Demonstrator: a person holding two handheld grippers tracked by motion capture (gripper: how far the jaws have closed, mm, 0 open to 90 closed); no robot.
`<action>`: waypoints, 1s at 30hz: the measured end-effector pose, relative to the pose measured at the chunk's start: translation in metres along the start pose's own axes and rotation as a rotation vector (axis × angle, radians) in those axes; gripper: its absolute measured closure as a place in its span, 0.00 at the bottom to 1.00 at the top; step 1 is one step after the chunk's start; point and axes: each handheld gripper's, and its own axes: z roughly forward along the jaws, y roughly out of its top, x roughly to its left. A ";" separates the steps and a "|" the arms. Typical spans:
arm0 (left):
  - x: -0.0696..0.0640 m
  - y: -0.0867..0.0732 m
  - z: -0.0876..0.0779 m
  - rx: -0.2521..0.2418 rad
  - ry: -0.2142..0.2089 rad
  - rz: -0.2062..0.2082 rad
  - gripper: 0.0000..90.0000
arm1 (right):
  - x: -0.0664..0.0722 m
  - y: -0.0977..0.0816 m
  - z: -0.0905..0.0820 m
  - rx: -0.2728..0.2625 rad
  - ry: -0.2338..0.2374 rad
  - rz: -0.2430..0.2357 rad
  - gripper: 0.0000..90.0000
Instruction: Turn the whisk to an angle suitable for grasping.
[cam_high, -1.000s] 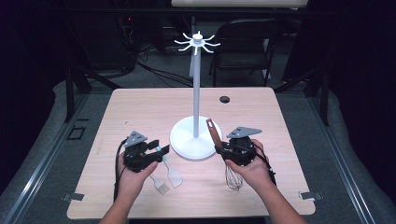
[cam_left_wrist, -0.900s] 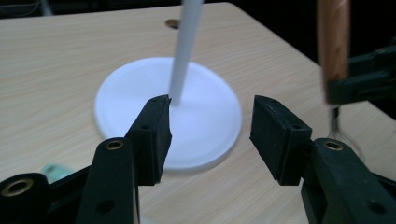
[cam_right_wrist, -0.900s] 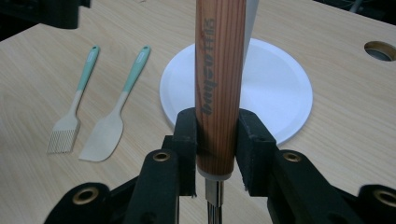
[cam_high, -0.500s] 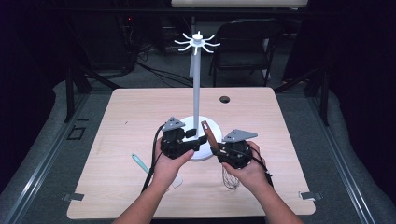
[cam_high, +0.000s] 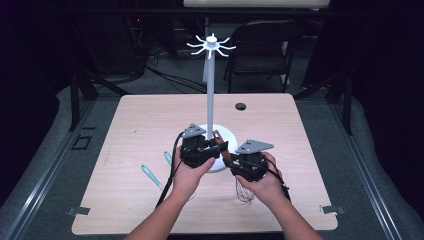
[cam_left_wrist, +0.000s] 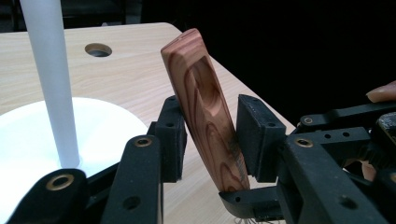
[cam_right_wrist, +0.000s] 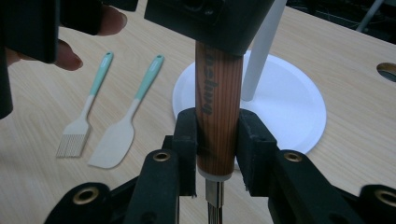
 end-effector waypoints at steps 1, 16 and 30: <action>0.000 0.000 0.000 -0.002 -0.003 0.005 0.71 | -0.001 0.000 0.000 -0.006 0.006 0.000 0.78; -0.003 0.003 -0.002 -0.013 -0.017 0.030 0.73 | -0.010 -0.019 0.004 0.035 0.075 0.050 0.77; -0.011 0.007 -0.011 -0.034 -0.015 0.049 0.74 | -0.008 -0.015 0.003 0.011 0.108 0.075 0.81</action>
